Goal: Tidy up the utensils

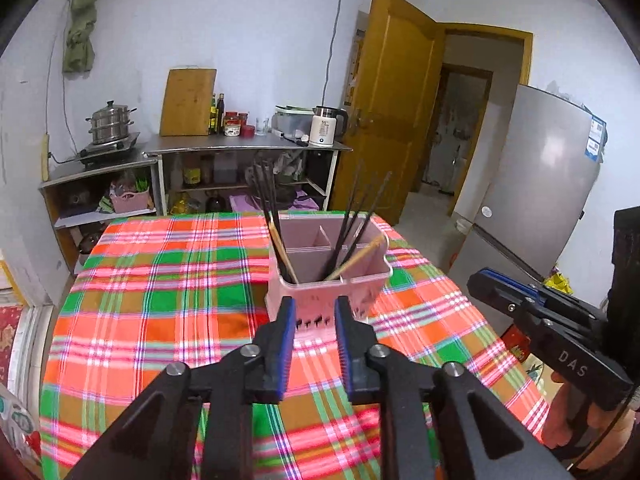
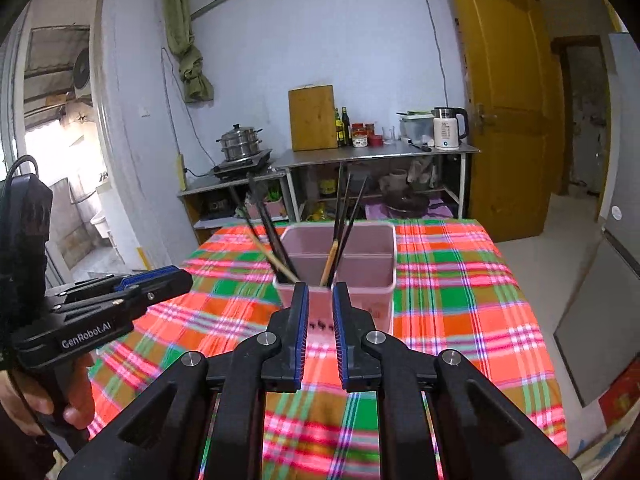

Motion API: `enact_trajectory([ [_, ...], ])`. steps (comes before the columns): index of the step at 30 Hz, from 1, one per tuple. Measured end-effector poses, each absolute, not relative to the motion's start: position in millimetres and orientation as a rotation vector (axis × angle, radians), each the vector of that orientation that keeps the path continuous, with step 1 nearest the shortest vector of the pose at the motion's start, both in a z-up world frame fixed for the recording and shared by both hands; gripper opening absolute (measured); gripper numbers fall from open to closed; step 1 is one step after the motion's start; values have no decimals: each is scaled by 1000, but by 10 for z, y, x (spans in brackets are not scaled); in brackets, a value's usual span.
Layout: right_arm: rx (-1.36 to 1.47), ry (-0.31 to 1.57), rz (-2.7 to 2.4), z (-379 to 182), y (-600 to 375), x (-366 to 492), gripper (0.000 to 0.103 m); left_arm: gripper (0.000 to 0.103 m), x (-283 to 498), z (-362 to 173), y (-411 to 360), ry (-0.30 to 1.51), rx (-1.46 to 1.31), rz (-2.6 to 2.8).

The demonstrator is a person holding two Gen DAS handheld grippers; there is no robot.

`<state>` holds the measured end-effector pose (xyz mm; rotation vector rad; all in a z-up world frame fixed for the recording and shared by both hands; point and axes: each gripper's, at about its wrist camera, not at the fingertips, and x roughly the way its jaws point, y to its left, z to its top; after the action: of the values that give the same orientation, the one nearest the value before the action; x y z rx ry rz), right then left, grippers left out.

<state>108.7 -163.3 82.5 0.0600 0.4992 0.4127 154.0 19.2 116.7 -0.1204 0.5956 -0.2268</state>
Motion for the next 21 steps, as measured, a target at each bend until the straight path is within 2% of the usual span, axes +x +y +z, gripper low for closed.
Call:
enact_trajectory([
  [4,59,504,409,690,-1653,872,14,20,1293,1016,153,584,-131,-216],
  [6,58,505,406,606,-1653,742,17,20,1200,964,149,573,-127,-205],
  [8,58,508,404,517,-1647,624,25,20,1055,885,122,555,-117,-197],
  [21,42,514,368,59,-1674,218,25,20,528,450,115,520,-107,-137],
])
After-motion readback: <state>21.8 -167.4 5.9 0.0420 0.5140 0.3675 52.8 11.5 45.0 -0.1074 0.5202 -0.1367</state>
